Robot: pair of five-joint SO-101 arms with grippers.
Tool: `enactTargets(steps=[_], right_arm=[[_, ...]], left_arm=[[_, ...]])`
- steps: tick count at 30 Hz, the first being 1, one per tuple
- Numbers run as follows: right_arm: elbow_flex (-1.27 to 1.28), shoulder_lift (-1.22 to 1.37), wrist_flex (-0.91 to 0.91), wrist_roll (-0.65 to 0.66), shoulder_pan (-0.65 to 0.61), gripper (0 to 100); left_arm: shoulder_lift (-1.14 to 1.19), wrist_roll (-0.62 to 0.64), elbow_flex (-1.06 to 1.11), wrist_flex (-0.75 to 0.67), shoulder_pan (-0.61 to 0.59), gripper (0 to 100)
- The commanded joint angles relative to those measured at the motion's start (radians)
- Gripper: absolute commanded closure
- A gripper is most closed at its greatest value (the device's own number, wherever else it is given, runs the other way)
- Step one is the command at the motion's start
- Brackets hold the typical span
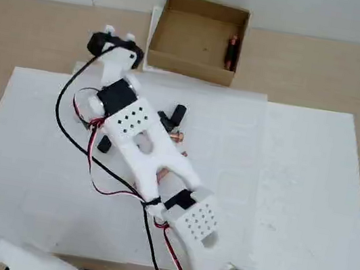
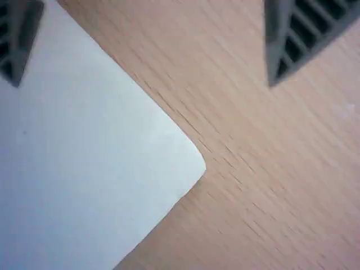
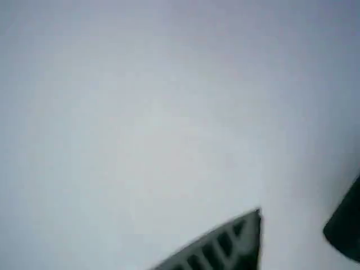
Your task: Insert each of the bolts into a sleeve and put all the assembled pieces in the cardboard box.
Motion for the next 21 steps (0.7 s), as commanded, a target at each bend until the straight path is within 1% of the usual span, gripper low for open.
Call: enactTargets(steps=[1, 13, 17, 21], right_arm=[[-0.011, 0.019, -0.056, -0.031, 0.007, 82.4], [-0.006, 0.044, -0.056, -0.032, 0.005, 82.5], [-0.003, 0.045, -0.056, -0.101, 0.007, 82.6], [-0.003, 0.045, -0.021, -0.132, 0.007, 82.6]], left_arm=[[-0.011, -0.006, -0.005, 0.008, 0.005, 74], [-0.011, -0.006, -0.005, 0.008, 0.005, 74], [-0.011, -0.006, -0.005, 0.006, 0.005, 74], [-0.011, -0.006, -0.005, 0.006, 0.005, 74]])
